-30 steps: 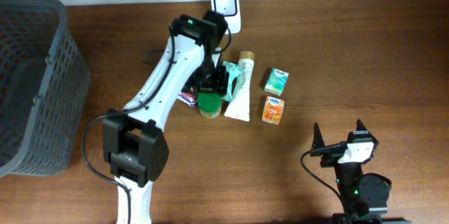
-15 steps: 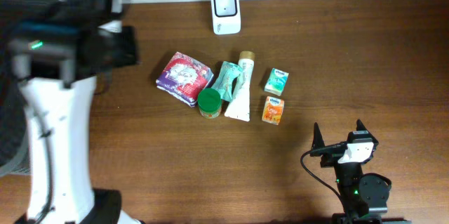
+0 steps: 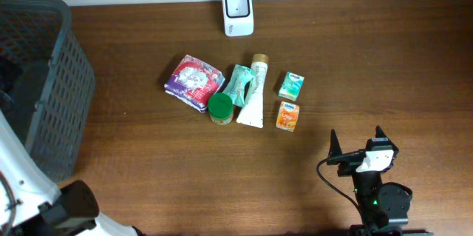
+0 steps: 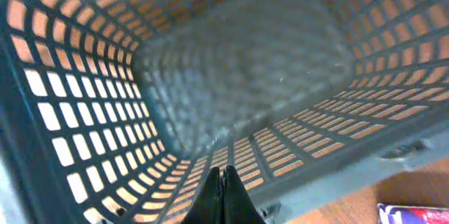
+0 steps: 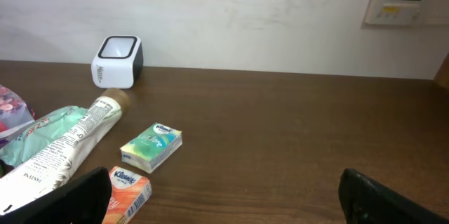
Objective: Scan the item barcode
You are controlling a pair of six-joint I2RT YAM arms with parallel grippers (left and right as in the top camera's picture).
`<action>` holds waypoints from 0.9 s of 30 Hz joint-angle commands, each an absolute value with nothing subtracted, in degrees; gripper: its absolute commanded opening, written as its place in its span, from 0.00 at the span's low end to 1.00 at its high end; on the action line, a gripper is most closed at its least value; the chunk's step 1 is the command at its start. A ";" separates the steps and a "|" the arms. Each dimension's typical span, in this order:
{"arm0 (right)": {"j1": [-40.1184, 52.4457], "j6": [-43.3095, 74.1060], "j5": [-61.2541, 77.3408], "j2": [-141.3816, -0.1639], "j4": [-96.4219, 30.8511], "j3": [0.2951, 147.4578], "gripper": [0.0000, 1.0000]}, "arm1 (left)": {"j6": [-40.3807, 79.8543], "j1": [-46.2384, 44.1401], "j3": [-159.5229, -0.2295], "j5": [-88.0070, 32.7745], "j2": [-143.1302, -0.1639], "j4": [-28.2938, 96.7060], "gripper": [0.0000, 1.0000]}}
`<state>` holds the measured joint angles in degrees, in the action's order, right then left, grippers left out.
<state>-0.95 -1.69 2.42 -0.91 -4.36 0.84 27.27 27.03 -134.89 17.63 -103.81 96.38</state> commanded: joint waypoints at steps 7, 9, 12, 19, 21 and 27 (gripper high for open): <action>-0.38 -1.67 2.50 -0.51 -4.45 0.32 0.99 | 33.91 34.37 -122.91 16.36 -104.47 96.73 0.00; -0.38 -1.67 2.50 -0.51 -4.45 0.32 0.99 | 33.87 36.18 -122.91 14.35 -104.47 96.75 0.00; -0.38 -1.67 2.50 -0.51 -4.45 0.34 0.99 | 32.97 36.60 -122.13 12.88 -104.47 96.75 0.00; -0.38 -1.67 2.50 -0.51 -4.45 0.32 0.99 | 33.01 36.60 -113.49 11.53 -104.47 96.75 0.00; -0.38 -1.67 2.50 -0.51 -4.45 0.32 0.99 | 32.97 36.60 -113.49 8.80 -104.47 96.75 0.00; -0.38 -1.67 2.50 -0.51 -4.45 0.32 0.99 | 29.12 36.56 -113.49 -5.19 -104.33 96.75 0.00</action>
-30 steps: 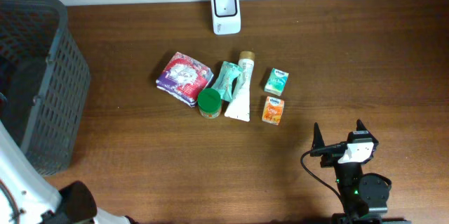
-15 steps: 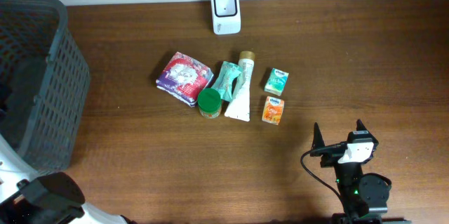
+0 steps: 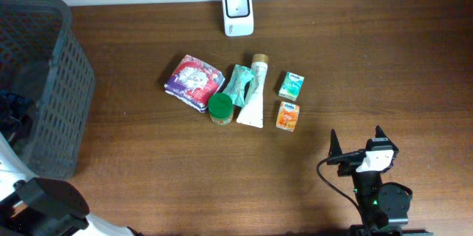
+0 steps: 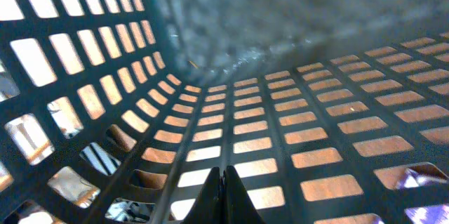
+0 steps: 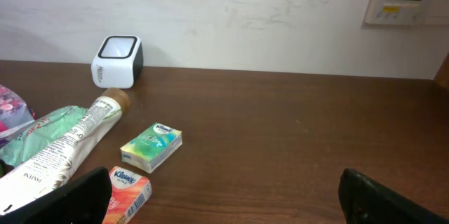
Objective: Scan the item barcode
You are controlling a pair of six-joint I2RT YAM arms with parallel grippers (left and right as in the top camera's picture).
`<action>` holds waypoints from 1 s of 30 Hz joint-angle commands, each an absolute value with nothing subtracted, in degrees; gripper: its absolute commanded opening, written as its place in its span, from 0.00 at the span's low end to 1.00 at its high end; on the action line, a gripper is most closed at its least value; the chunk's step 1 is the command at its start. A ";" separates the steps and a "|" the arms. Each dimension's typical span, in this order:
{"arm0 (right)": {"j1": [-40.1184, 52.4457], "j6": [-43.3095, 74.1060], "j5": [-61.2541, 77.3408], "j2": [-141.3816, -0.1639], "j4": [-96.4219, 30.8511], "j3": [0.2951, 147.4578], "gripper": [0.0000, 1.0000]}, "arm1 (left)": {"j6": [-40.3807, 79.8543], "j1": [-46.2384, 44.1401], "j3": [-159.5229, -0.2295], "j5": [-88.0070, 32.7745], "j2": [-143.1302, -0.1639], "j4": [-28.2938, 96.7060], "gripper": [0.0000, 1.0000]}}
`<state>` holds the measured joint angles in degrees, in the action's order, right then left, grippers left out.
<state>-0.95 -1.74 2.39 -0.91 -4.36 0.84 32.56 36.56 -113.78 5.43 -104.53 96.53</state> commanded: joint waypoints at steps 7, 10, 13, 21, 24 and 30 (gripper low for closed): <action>-0.38 -1.67 2.50 -0.51 -4.45 0.32 0.99 | 27.29 36.53 -113.49 -11.40 -104.33 96.75 0.00; -0.38 -1.67 2.50 -0.51 -4.45 0.32 0.99 | 27.09 36.56 -113.49 -9.61 -104.33 96.75 0.00; -0.38 -1.67 2.50 -0.51 -4.45 0.32 0.99 | 22.46 36.56 -113.49 -9.23 -104.33 96.75 0.00; -0.38 -1.67 2.50 -0.51 -4.45 0.32 0.99 | 19.64 36.56 -121.49 -9.23 -101.34 96.75 0.09; -0.38 -1.67 2.50 -0.51 -4.45 0.32 0.99 | 19.59 36.56 -122.26 -9.23 -96.20 96.75 0.82; -0.38 -1.67 2.50 -0.51 -4.45 0.32 0.99 | 6.48 36.53 -122.26 -26.44 -83.77 94.52 0.98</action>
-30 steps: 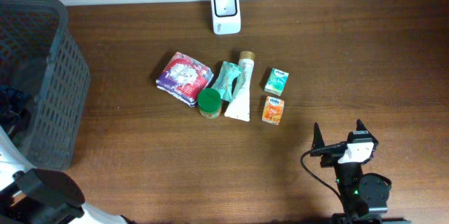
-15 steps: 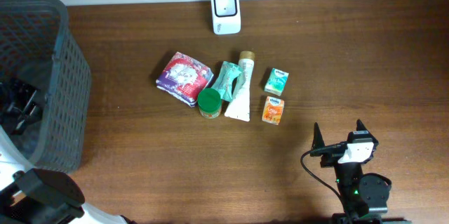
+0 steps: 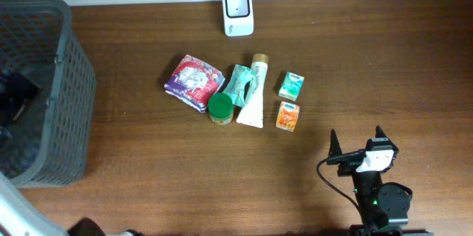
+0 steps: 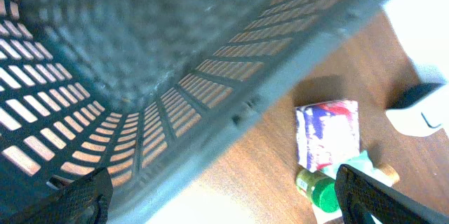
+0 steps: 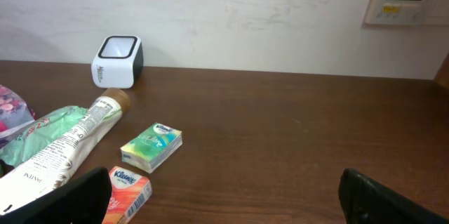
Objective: Scan the item barcode
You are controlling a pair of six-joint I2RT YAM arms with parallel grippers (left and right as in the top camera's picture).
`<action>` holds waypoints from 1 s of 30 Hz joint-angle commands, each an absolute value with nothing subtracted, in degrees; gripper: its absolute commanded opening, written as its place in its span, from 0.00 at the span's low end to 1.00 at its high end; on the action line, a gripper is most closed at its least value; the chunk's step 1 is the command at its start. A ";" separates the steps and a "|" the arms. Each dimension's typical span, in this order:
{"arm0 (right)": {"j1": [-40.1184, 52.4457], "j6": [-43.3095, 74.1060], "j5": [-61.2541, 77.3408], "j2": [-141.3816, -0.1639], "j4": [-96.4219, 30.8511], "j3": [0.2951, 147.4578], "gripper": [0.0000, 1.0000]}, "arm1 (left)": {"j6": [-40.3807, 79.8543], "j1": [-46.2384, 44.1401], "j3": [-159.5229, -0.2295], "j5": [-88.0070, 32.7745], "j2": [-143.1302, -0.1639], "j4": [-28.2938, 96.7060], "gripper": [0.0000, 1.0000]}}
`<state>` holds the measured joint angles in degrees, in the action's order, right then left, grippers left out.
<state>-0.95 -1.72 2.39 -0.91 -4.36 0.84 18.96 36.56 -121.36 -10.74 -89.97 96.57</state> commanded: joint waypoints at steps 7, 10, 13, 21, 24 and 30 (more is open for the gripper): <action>-0.38 -1.67 2.50 -0.51 -4.45 0.34 0.99 | -7.44 22.35 -122.23 -40.91 -73.52 96.55 0.99; -0.38 -1.67 2.50 -0.51 -4.45 0.32 0.99 | -7.42 12.86 -121.27 -40.71 -74.04 96.55 1.00; -0.38 -1.67 2.50 -0.51 -4.45 0.32 0.99 | -7.40 3.51 -116.95 -36.93 -75.29 96.53 0.99; -0.38 -1.67 2.50 -0.51 -4.45 0.32 0.99 | 10.57 -10.72 -102.61 -10.81 -75.40 90.74 0.99; -0.38 -1.67 2.48 -0.51 -4.45 0.32 0.99 | 26.17 -12.25 -99.31 7.03 -75.31 90.04 0.99; -0.38 -1.67 2.50 -0.51 -4.45 0.32 0.99 | 27.42 -12.23 -90.78 8.01 -75.33 86.06 0.99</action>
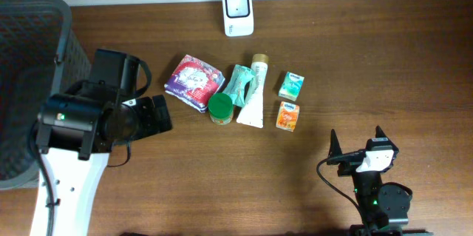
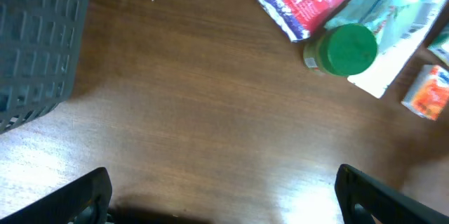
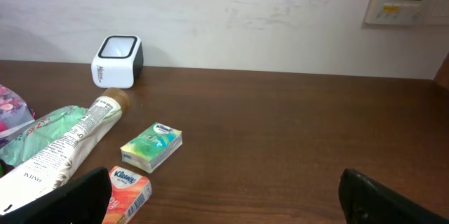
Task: Scan the item barcode
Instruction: 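Reach the right gripper toward the green-capped bottle on the table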
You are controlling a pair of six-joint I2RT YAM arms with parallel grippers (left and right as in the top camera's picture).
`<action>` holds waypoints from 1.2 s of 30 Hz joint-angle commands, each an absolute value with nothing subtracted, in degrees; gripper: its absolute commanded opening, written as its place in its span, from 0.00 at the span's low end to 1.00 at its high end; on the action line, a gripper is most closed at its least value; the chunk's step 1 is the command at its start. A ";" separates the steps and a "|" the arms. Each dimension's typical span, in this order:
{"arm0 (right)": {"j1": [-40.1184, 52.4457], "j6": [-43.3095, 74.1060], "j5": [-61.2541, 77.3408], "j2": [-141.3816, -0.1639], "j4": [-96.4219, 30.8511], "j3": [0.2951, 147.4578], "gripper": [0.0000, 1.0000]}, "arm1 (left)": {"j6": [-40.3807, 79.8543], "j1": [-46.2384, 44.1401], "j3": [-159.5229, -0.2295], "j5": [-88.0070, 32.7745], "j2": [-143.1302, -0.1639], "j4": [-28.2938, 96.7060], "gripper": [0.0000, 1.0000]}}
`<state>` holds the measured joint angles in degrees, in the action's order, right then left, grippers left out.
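Note:
The white barcode scanner (image 1: 238, 12) stands at the table's far edge, also in the right wrist view (image 3: 117, 61). In the middle lie a purple-red packet (image 1: 194, 81), a green-lidded jar (image 1: 220, 108), a green pouch (image 1: 240, 84), a white tube (image 1: 253, 95), a green tissue pack (image 1: 291, 86) and an orange Kleenex pack (image 1: 287, 116). My left gripper (image 1: 157, 115) hangs open over bare wood just left of the jar (image 2: 347, 48) and packet, holding nothing. My right gripper (image 1: 356, 146) rests open at the front right, below the orange pack (image 3: 125, 189).
A dark grey slatted basket (image 1: 29, 81) fills the table's left end, its wall showing in the left wrist view (image 2: 35, 41). The left arm's white body reaches in from the front left. A wall panel hangs behind the table at the right.
My left gripper, open above the basket's rim before, now hangs open over the table next to the packet and jar. The right arm and the items have not moved.
My left gripper was shut inside the basket, then shut still, close to the basket's slatted wall. It then stood open over the basket's rim with the items in sight, and now it is over the table left of them. The right gripper stayed open throughout.

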<state>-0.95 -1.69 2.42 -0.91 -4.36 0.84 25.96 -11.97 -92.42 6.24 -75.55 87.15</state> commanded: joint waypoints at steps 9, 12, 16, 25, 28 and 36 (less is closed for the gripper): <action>-0.38 25.28 49.34 -0.51 5.30 0.32 0.99 | 27.40 -12.23 -90.78 7.99 -75.31 85.73 0.99; -0.38 29.08 49.52 -0.51 12.95 0.32 0.99 | 27.40 -12.23 -90.78 7.99 -75.31 85.73 0.99; -0.38 34.98 39.35 -0.51 36.93 3.84 0.99 | 27.42 -12.23 -90.78 7.99 -75.31 85.73 0.99; -0.38 13.67 32.16 -28.08 7.73 44.47 0.99 | 27.40 -12.23 -90.78 7.97 -75.31 85.73 0.99; -0.38 4.47 37.95 -49.65 -21.78 65.80 0.98 | 27.40 -12.23 -90.78 7.99 -75.31 85.73 0.99; -0.36 4.93 61.41 -73.60 -46.30 84.82 0.98 | 27.40 -12.23 -90.78 7.97 -75.31 85.73 0.99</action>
<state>-0.69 5.37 51.22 -70.91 -46.26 83.59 26.87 -12.05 -90.67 7.40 -75.50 85.91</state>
